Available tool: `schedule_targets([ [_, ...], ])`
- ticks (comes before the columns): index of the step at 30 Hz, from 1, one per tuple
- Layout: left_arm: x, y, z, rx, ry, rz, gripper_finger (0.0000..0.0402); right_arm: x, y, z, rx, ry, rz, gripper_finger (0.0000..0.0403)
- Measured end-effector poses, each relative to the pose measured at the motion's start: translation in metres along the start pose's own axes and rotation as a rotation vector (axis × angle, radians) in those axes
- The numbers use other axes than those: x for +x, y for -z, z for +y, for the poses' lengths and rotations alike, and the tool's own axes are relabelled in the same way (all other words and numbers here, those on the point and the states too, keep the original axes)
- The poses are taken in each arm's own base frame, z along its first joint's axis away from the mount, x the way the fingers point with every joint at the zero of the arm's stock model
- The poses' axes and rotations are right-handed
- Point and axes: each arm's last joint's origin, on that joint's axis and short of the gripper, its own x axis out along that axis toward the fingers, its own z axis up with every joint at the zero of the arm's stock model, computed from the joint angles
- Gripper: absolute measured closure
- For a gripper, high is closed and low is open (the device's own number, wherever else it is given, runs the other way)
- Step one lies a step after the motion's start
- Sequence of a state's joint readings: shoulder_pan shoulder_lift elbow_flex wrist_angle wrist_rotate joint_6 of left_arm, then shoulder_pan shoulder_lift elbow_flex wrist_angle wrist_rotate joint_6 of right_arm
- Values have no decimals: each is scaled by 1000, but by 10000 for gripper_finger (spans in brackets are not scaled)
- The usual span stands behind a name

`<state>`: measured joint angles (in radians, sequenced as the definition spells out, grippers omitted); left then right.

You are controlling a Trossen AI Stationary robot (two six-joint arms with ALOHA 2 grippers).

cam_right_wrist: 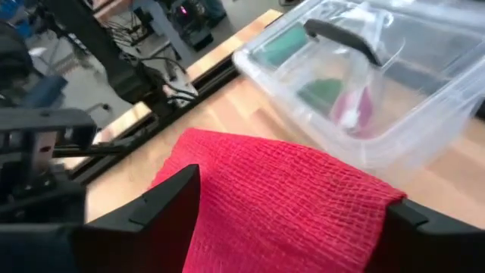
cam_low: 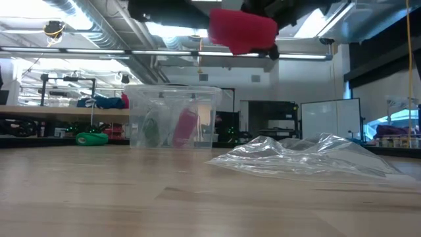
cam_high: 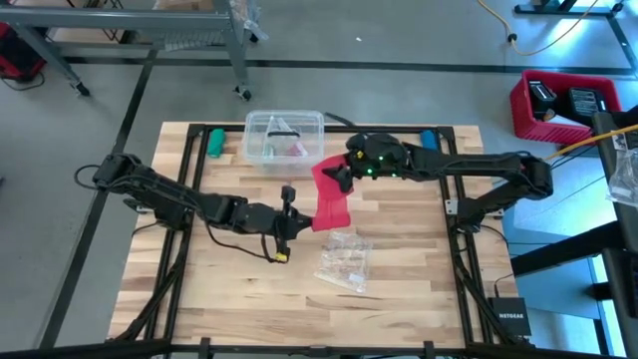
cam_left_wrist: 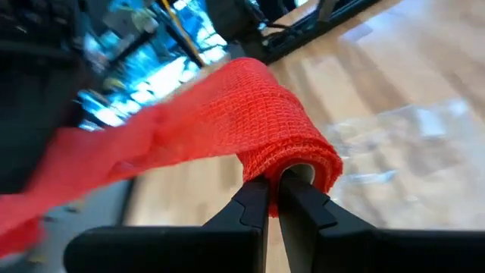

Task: Roll bandage
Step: Roll the red bandage

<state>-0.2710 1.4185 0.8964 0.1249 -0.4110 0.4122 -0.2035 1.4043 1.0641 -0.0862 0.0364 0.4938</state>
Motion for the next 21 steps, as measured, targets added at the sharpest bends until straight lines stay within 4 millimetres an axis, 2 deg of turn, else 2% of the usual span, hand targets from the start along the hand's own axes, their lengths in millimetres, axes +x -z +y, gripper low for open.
schedule_targets([
  [4,2,12,-4,-99,58,20,389,5,1,-1,-51,5,-3,125],
  [12,3,24,-11,-195,109,-12,389,10,6,0,-130,-67,55,125],
  [18,6,30,-16,-208,121,17,389,27,16,-2,-178,-138,117,125],
  [21,12,35,-21,-201,130,48,389,37,26,-6,-147,-147,194,125],
])
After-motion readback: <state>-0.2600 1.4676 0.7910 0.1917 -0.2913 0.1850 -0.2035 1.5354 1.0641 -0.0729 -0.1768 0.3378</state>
